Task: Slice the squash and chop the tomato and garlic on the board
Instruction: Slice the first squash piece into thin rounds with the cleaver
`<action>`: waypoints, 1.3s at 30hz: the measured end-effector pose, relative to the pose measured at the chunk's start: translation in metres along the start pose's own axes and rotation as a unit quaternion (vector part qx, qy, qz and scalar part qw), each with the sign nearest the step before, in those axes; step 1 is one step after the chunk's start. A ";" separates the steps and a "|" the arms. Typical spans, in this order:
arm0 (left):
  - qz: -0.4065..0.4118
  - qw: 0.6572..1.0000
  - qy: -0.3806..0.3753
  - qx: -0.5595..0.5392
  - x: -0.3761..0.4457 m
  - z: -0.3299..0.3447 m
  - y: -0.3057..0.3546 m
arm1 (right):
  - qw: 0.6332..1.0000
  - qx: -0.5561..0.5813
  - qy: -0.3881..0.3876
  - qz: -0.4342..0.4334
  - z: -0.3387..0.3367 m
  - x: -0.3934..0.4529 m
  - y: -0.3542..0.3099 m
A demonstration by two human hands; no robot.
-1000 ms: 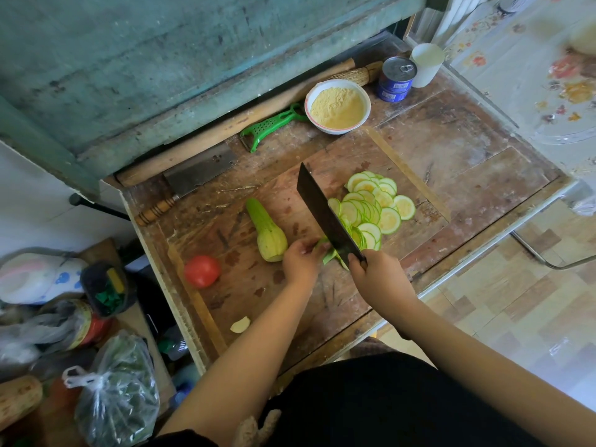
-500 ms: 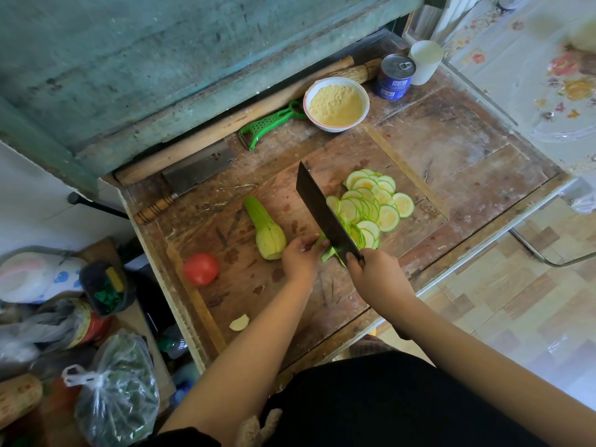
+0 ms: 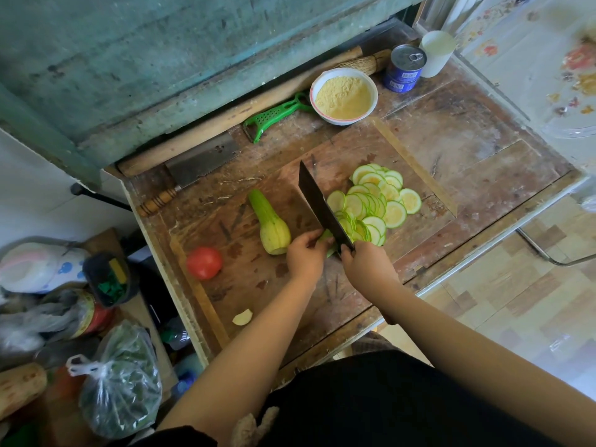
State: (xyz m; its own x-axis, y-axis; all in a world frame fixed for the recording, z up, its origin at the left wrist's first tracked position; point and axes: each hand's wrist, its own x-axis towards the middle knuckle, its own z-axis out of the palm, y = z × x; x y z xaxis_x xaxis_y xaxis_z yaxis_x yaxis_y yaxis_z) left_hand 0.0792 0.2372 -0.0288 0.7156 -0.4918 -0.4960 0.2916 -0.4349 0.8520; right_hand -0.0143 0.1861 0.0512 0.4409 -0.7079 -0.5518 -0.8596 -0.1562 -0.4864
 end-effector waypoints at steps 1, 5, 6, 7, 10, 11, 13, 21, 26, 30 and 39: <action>0.003 1.000 -0.004 0.011 -0.001 0.000 0.000 | 1.000 0.008 0.001 -0.001 -0.001 0.000 0.001; -0.012 1.000 0.013 -0.011 -0.003 -0.001 0.001 | 0.999 0.030 0.019 -0.014 -0.008 -0.008 0.006; -0.015 1.000 0.019 -0.020 -0.003 0.000 0.001 | 0.999 0.026 0.022 -0.020 -0.010 -0.011 0.007; -0.016 0.999 0.024 -0.028 -0.004 0.000 0.002 | 0.999 0.020 0.025 -0.026 -0.011 -0.015 0.008; -0.027 0.998 0.032 -0.055 -0.004 -0.001 0.002 | 0.999 -0.003 0.032 -0.037 -0.014 -0.021 0.008; -0.027 0.998 0.033 -0.055 -0.004 -0.001 0.002 | 0.999 -0.005 0.035 -0.038 -0.014 -0.022 0.008; -0.022 0.998 0.031 -0.056 -0.003 0.000 0.001 | 0.998 -0.003 0.041 -0.037 -0.015 -0.024 0.008; -0.043 0.995 0.027 -0.080 -0.002 0.001 0.002 | 0.997 0.008 0.051 -0.048 -0.015 -0.027 0.011; -0.044 0.995 0.031 -0.079 -0.001 0.000 0.001 | 0.997 0.003 0.054 -0.049 -0.012 -0.027 0.013; -0.047 0.996 0.034 -0.075 -0.002 0.000 0.002 | 0.998 0.004 0.051 -0.047 -0.012 -0.026 0.014; -0.051 0.996 0.030 -0.071 -0.003 0.001 0.003 | 0.998 -0.006 0.044 -0.037 -0.010 -0.026 0.013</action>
State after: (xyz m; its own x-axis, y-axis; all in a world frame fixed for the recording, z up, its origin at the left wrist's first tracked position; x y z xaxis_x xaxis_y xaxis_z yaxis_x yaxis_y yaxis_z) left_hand 0.0776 0.2367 -0.0253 0.7139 -0.4024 -0.5732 0.4482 -0.3663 0.8154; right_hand -0.0397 0.1953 0.0656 0.4788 -0.7521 -0.4530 -0.8290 -0.2174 -0.5152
